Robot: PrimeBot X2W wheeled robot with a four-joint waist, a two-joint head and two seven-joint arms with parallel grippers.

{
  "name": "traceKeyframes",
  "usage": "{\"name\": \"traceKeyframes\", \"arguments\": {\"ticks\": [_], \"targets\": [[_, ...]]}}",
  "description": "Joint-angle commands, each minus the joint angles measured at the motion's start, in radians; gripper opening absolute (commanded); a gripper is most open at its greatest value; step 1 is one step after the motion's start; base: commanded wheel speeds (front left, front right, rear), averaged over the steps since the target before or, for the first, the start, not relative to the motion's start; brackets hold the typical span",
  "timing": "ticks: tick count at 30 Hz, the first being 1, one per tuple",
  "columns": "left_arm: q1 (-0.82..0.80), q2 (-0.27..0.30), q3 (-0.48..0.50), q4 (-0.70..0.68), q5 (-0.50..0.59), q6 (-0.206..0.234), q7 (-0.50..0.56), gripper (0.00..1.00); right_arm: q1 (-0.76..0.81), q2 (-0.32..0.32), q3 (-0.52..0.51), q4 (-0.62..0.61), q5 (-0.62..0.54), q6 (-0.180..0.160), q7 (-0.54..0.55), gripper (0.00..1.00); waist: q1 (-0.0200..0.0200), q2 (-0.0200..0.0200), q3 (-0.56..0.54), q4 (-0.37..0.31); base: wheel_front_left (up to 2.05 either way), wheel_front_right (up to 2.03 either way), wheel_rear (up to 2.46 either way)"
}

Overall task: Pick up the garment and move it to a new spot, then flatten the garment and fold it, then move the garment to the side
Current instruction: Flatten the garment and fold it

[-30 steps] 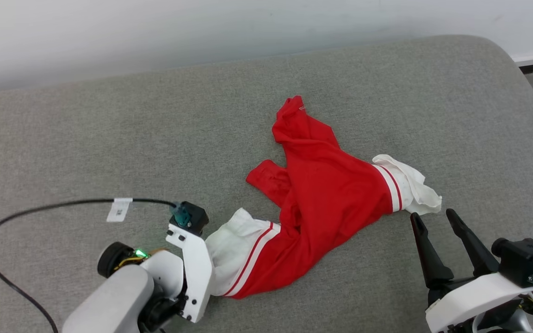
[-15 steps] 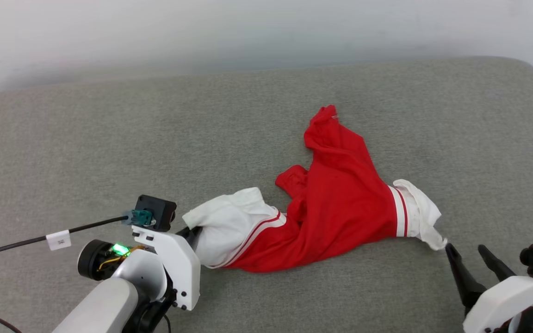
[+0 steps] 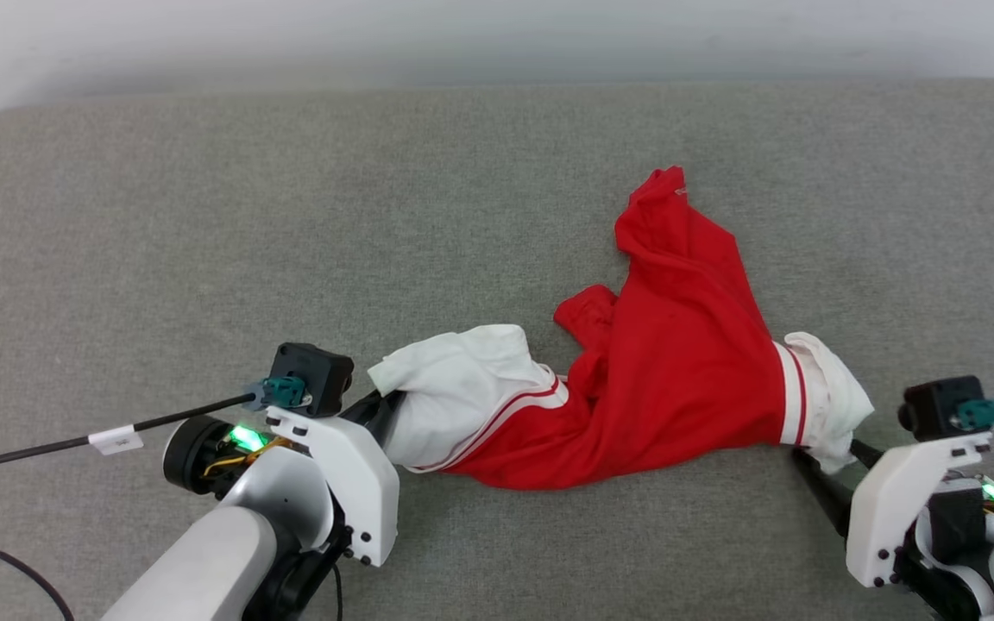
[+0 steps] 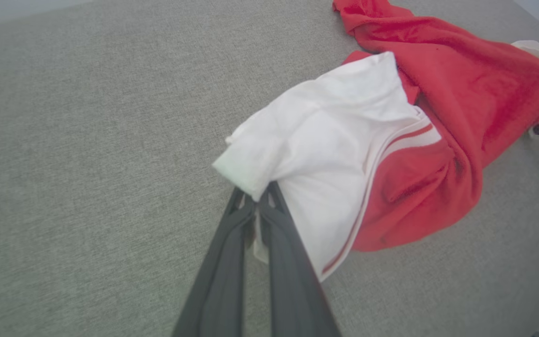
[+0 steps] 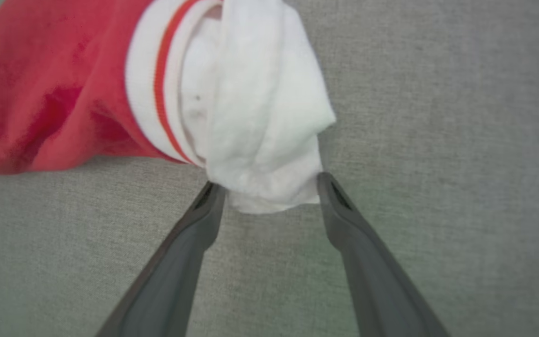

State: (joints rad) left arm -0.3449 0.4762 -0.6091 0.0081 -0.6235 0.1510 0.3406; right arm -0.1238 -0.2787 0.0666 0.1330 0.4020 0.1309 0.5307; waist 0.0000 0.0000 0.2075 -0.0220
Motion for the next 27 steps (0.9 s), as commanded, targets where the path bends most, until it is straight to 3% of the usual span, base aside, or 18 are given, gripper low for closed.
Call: {"name": "traceKeyframes", "arguments": {"ticks": [1, 3, 4, 5, 6, 8, 15, 20, 27], "targets": [[-0.018, -0.005, -0.003, -0.001, 0.007, -0.002, -0.007, 0.00, -0.037, -0.018, 0.030, 0.038, 0.014, 0.000, 0.011, 1.00, 0.0000, 0.0000, 0.020, 0.010, 0.00, 0.00, 0.00], [-0.024, -0.008, -0.006, 0.004, 0.010, -0.006, -0.011, 0.00, -0.061, -0.029, 0.062, 0.080, 0.023, 0.000, 0.028, 1.00, 0.0000, 0.0000, 0.030, 0.015, 0.00, 0.00, 0.00], [-0.026, -0.011, -0.008, 0.007, 0.008, -0.008, -0.013, 0.00, -0.069, -0.032, 0.079, 0.103, 0.030, 0.000, 0.039, 0.87, 0.0000, 0.0000, 0.033, 0.017, 0.00, 0.00, 0.00], [-0.027, -0.013, -0.010, 0.009, 0.008, -0.008, -0.014, 0.00, -0.072, -0.034, 0.094, 0.124, 0.037, 0.000, 0.049, 0.48, 0.0000, 0.0000, 0.036, 0.019, 0.00, 0.00, 0.00], [-0.028, -0.014, -0.010, 0.011, 0.007, -0.009, -0.017, 0.00, -0.074, -0.036, 0.110, 0.145, 0.045, 0.000, 0.061, 0.36, 0.0000, 0.0000, 0.038, 0.020, 0.00, 0.00, 0.00], [-0.028, -0.015, -0.011, 0.016, 0.006, -0.009, -0.020, 0.00, -0.077, -0.040, 0.131, 0.173, 0.062, 0.000, 0.073, 0.00, 0.0000, 0.0000, 0.041, 0.022, 0.00, 0.00, 0.00], [-0.003, -0.009, 0.010, 0.024, -0.002, 0.004, -0.053, 0.00, -0.089, -0.066, 0.140, 0.150, 0.104, 0.000, 0.037, 0.00, 0.0000, 0.0000, 0.015, 0.013, 0.00, 0.00, 0.00], [-0.003, 0.014, 0.044, -0.012, 0.007, 0.025, -0.092, 0.00, -0.088, -0.092, 0.090, 0.028, 0.108, 0.000, 0.036, 0.00, 0.0000, 0.0000, -0.025, 0.001, 0.00, 0.00, 0.00], [-0.037, 0.056, 0.106, -0.079, 0.009, 0.053, -0.116, 0.00, -0.095, -0.077, 0.026, -0.127, 0.086, 0.000, 0.082, 0.00, 0.0000, 0.0000, -0.063, -0.014, 0.00, 0.00, 0.00]]}}
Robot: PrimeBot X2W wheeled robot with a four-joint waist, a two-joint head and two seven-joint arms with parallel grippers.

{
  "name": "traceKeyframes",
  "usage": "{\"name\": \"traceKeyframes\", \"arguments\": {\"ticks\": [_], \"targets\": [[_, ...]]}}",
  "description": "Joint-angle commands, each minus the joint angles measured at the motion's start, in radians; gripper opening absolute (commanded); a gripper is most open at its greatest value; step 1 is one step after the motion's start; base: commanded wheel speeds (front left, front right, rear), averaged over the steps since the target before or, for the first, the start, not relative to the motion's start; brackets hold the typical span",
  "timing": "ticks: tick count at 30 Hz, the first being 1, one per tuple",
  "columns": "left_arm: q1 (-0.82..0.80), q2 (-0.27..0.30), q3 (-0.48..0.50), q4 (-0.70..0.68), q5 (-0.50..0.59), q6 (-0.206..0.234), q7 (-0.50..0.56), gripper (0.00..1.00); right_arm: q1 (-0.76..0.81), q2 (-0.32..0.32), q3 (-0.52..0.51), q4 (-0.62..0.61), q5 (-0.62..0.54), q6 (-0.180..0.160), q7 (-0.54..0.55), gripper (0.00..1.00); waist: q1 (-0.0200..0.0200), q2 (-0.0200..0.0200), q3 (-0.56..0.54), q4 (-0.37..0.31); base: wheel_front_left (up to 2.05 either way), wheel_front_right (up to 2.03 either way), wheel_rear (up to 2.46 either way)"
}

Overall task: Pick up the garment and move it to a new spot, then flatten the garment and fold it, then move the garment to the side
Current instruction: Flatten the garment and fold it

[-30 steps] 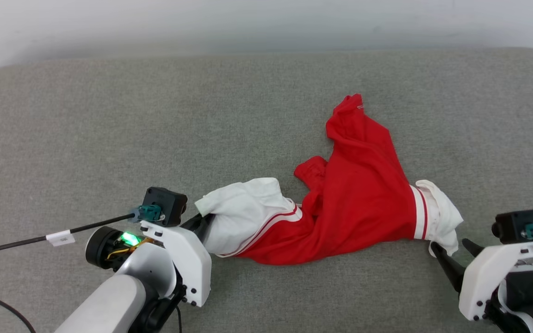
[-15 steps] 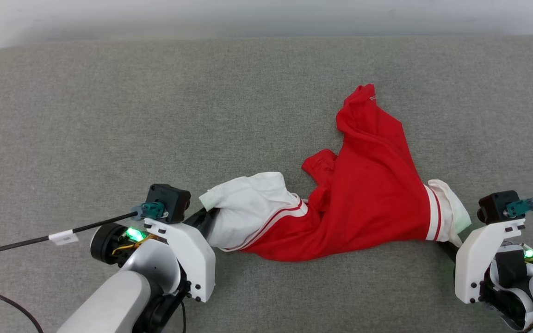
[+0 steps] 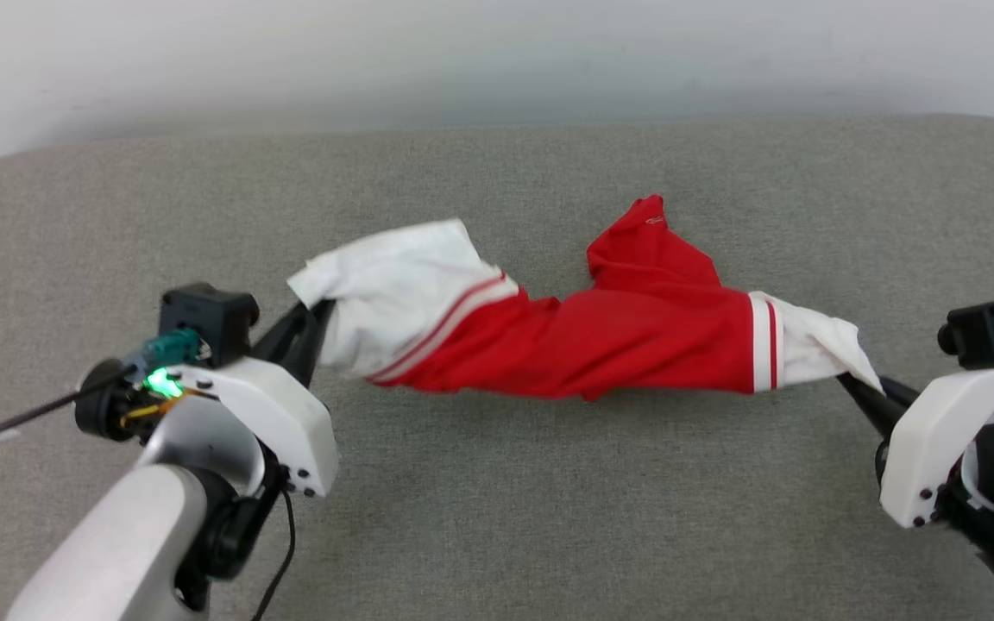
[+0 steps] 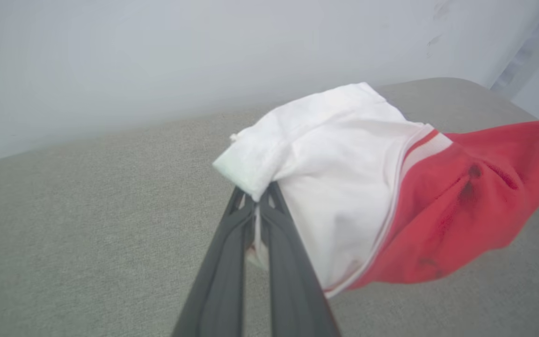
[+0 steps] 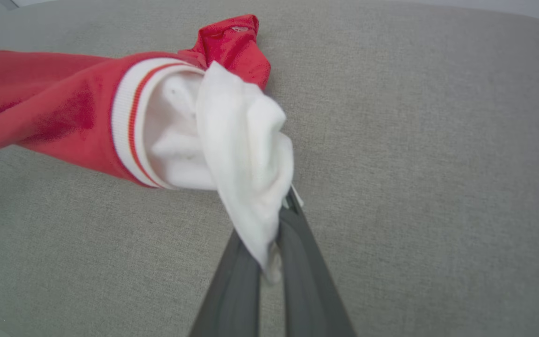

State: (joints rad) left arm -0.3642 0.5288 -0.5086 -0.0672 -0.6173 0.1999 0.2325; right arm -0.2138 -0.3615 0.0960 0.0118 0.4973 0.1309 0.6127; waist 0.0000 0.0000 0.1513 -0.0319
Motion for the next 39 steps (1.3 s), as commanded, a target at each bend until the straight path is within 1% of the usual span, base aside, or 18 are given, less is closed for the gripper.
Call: {"name": "traceKeyframes", "arguments": {"ticks": [1, 4, 8, 11, 15, 22, 24, 26, 29, 34, 39], "targets": [[-0.026, 0.008, 0.015, -0.012, 0.000, 0.006, -0.008, 0.00, -0.015, 0.008, -0.014, -0.022, -0.012, 0.000, 0.009, 0.00, 0.0000, 0.0000, -0.012, -0.006, 0.00, 0.00, 0.00], [-0.068, 0.014, 0.035, -0.025, -0.005, 0.010, 0.005, 0.00, -0.060, 0.021, -0.048, -0.057, -0.028, 0.000, 0.030, 0.00, 0.0000, 0.0000, -0.018, -0.009, 0.00, 0.00, 0.00], [-0.168, 0.000, 0.057, 0.011, -0.019, -0.003, 0.024, 0.00, -0.163, 0.033, -0.068, -0.041, -0.046, 0.000, 0.048, 0.00, 0.0000, 0.0000, -0.009, -0.011, 0.00, 0.00, 0.00], [-0.277, -0.017, 0.067, 0.066, -0.014, -0.021, 0.032, 0.00, -0.278, 0.041, -0.063, 0.002, -0.055, 0.000, 0.035, 0.00, 0.0000, 0.0000, 0.016, -0.014, 0.00, 0.00, 0.00], [-0.440, -0.045, 0.076, 0.188, -0.008, -0.050, 0.031, 0.00, -0.447, 0.049, -0.048, 0.090, -0.070, 0.000, -0.001, 0.00, 0.0000, 0.0000, 0.060, -0.015, 0.00, 0.00, 0.00], [-0.728, -0.089, 0.083, 0.415, 0.029, -0.097, -0.015, 0.00, -0.743, 0.056, -0.001, 0.261, -0.087, 0.000, -0.084, 0.00, 0.0000, 0.0000, 0.163, -0.023, 0.00, 0.00, 0.00], [-0.809, -0.091, 0.084, 0.476, 0.048, -0.110, -0.040, 0.00, -0.827, 0.059, 0.007, 0.307, -0.099, 0.000, -0.123, 0.00, 0.0000, 0.0000, 0.193, -0.027, 0.00, 0.00, 0.00], [-0.882, -0.108, 0.100, 0.533, 0.044, -0.117, -0.073, 0.00, -0.906, 0.068, 0.013, 0.359, -0.115, 0.000, -0.171, 0.00, 0.0000, 0.0000, 0.220, -0.033, 0.00, 0.00, 0.00], [-0.983, -0.112, 0.110, 0.599, 0.064, -0.129, -0.129, 0.00, -1.016, 0.085, 0.019, 0.433, -0.141, 0.000, -0.254, 0.00, 0.0000, 0.0000, 0.255, -0.045, 0.00, 0.00, 0.00], [-1.127, -0.110, 0.125, 0.674, 0.091, -0.142, -0.224, 0.00, -1.174, 0.104, 0.022, 0.534, -0.186, -0.001, -0.392, 0.00, 0.0000, 0.0000, 0.310, -0.059, 0.00, 0.00, 0.00], [-1.223, -0.109, 0.142, 0.732, 0.099, -0.155, -0.306, 0.00, -1.294, 0.112, 0.041, 0.610, -0.219, -0.001, -0.516, 0.00, 0.0000, 0.0000, 0.362, -0.070, 0.00, 0.00, 0.00]]}}
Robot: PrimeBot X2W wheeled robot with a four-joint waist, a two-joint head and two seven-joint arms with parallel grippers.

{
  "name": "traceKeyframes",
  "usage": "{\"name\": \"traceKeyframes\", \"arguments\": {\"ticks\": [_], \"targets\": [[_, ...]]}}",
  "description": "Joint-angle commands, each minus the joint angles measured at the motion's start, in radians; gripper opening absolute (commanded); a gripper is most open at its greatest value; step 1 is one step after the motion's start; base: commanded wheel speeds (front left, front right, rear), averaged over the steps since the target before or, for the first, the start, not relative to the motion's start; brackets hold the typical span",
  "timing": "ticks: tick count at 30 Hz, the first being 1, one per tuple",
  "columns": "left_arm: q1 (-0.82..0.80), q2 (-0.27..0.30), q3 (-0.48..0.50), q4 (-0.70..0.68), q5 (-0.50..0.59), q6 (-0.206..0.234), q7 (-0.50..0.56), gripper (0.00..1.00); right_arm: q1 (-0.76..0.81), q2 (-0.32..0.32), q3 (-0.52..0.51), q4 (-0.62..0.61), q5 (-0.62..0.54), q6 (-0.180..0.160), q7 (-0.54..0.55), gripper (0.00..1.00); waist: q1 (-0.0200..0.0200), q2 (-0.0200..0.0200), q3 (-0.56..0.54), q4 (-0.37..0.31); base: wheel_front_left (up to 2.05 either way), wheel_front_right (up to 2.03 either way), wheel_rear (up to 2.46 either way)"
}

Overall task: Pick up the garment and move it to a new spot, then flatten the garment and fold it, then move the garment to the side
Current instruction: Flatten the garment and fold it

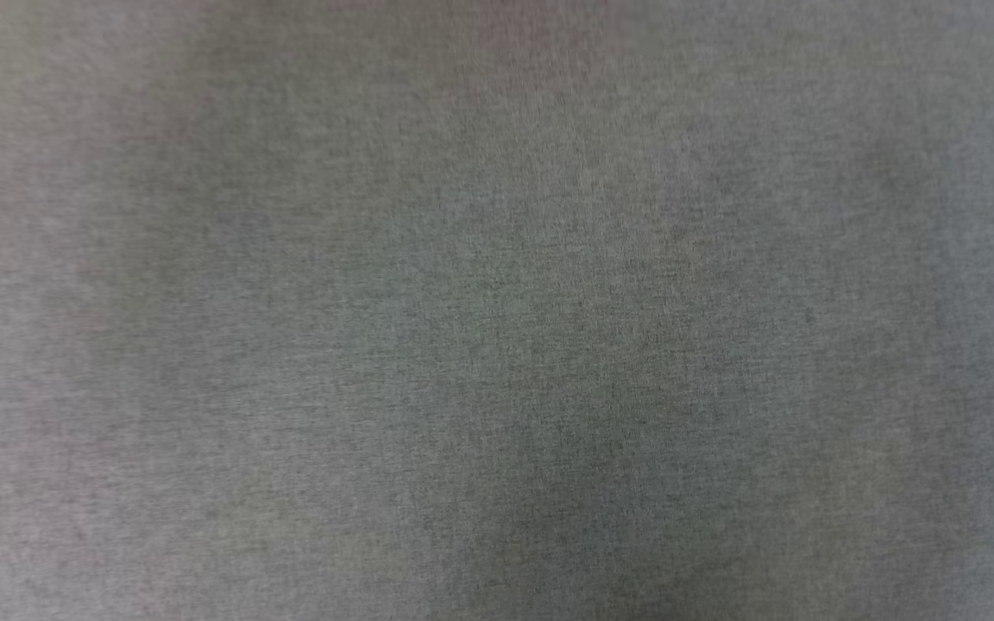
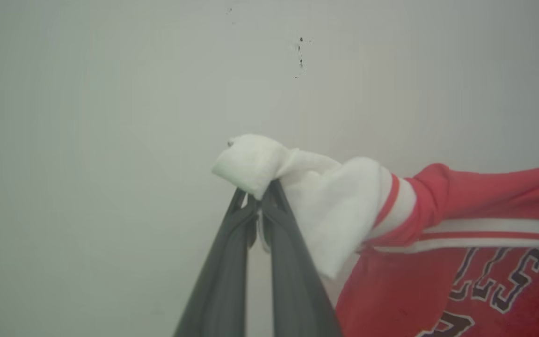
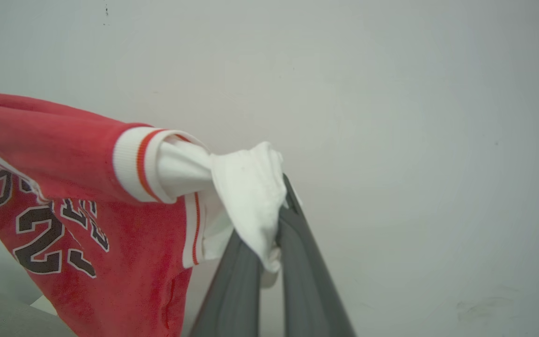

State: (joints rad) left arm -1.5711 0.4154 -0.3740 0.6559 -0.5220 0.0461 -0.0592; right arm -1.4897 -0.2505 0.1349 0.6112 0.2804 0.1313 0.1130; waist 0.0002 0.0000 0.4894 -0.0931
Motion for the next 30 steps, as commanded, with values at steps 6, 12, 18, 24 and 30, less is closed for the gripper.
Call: {"name": "traceKeyframes", "arguments": {"ticks": [6, 12, 18, 24, 30], "targets": [[-0.052, -0.009, 0.019, 0.091, -0.020, -0.018, -0.050, 0.00, -0.092, 0.017, 0.062, 0.092, -0.006, -0.001, -0.095, 0.00, -0.0002, 0.0000, 0.091, -0.013, 0.00, 0.00, 0.00], [-0.005, -0.036, 0.027, 0.207, -0.055, -0.045, -0.070, 0.00, -0.080, 0.046, 0.123, 0.193, 0.022, -0.001, -0.127, 0.00, -0.0002, 0.0000, 0.139, -0.011, 0.00, 0.00, 0.00], [0.062, -0.066, 0.046, 0.336, -0.108, -0.079, -0.079, 0.00, -0.020, 0.053, 0.184, 0.293, 0.092, -0.001, -0.126, 0.00, -0.0002, 0.0000, 0.147, 0.002, 0.00, 0.00, 0.00], [0.198, -0.106, 0.073, 0.427, -0.177, -0.120, -0.088, 0.00, 0.160, 0.029, 0.255, 0.303, 0.212, -0.001, -0.134, 0.00, -0.0002, 0.0000, 0.086, 0.033, 0.00, 0.00, 0.00], [0.424, -0.139, 0.083, 0.451, -0.226, -0.154, -0.139, 0.00, 0.447, -0.018, 0.337, 0.201, 0.336, -0.001, -0.134, 0.00, -0.0002, 0.0000, -0.058, 0.050, 0.00, 0.00, 0.00]]}}
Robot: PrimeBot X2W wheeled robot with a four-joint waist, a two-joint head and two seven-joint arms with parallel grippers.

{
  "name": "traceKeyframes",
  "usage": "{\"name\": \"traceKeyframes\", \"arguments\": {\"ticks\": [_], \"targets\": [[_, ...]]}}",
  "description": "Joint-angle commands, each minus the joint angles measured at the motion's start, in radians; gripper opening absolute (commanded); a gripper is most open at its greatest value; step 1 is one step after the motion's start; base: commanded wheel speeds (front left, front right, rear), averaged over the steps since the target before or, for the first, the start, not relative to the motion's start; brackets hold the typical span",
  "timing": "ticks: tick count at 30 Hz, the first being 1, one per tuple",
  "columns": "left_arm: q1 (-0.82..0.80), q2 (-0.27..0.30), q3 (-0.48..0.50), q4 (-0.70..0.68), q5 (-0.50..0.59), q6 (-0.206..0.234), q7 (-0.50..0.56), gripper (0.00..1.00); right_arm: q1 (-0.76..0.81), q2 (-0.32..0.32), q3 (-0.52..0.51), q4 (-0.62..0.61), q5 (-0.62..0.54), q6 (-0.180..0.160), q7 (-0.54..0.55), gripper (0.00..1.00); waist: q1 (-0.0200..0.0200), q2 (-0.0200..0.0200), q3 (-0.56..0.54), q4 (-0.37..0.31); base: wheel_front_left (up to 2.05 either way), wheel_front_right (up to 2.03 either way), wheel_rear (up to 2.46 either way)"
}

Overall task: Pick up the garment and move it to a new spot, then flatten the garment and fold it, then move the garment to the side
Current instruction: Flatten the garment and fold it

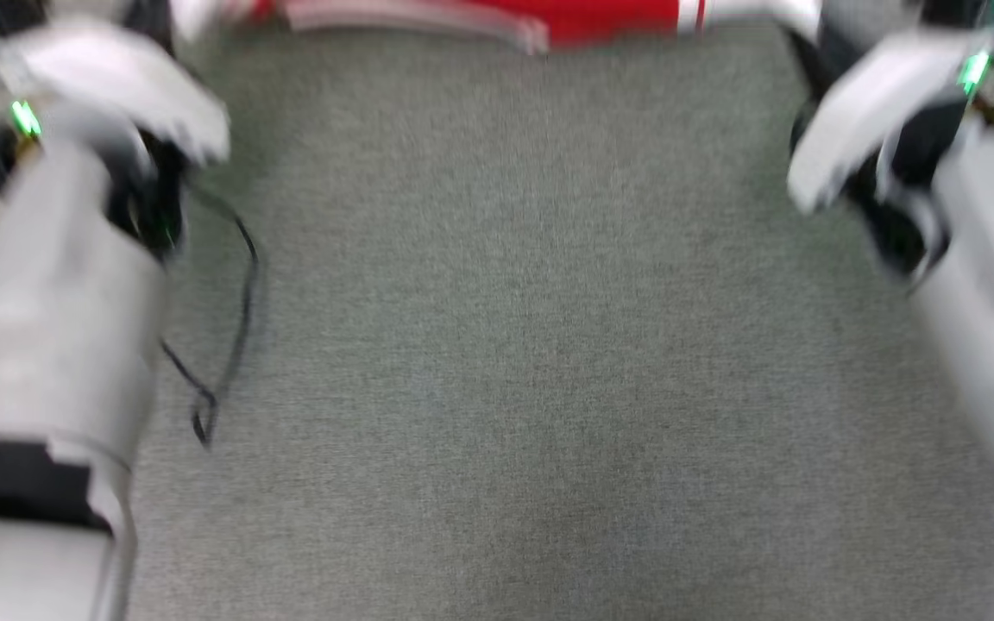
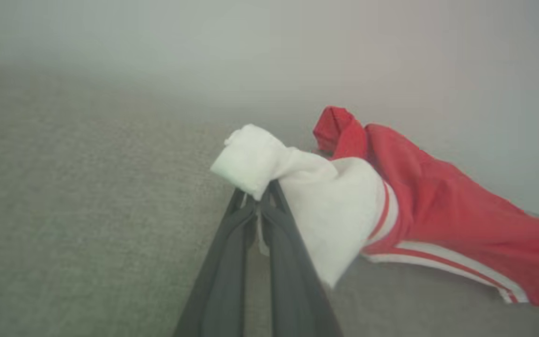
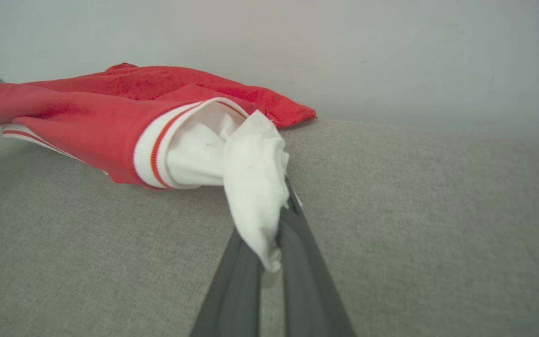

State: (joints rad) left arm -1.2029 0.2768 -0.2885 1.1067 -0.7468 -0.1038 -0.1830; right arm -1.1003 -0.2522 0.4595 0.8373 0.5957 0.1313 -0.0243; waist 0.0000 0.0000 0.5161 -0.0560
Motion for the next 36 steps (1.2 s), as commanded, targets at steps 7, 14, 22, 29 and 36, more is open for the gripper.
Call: {"name": "traceKeyframes", "arguments": {"ticks": [7, 14, 22, 29, 36], "targets": [[0.300, -0.016, -0.012, -0.066, -0.028, -0.017, -0.042, 0.00, 0.317, -0.082, 0.034, -0.177, 0.088, -0.001, 0.024, 0.00, 0.0000, 0.0000, -0.213, 0.013, 0.00, 0.00, 0.00], [0.578, 0.004, -0.009, -0.241, -0.044, 0.025, -0.041, 0.00, 0.609, -0.134, -0.058, -0.351, 0.082, -0.001, 0.068, 0.00, 0.0000, 0.0000, -0.322, 0.031, 0.00, 0.00, 0.00], [0.917, 0.064, -0.014, -0.612, -0.048, 0.172, 0.054, 0.00, 0.961, -0.094, -0.234, -0.593, -0.012, -0.001, 0.201, 0.00, 0.0000, 0.0000, -0.412, 0.037, 0.00, 0.00, 0.00], [1.203, 0.138, -0.014, -0.956, -0.035, 0.334, 0.154, 0.00, 1.237, 0.012, -0.399, -0.810, -0.103, -0.001, 0.348, 0.00, 0.0000, 0.0000, -0.449, 0.036, 0.00, 0.00, 0.00], [1.420, 0.186, -0.046, -1.165, -0.028, 0.452, 0.260, 0.00, 1.424, 0.087, -0.472, -0.912, -0.172, -0.001, 0.468, 0.00, 0.0000, 0.0000, -0.482, 0.043, 0.00, 0.00, 0.00]]}}
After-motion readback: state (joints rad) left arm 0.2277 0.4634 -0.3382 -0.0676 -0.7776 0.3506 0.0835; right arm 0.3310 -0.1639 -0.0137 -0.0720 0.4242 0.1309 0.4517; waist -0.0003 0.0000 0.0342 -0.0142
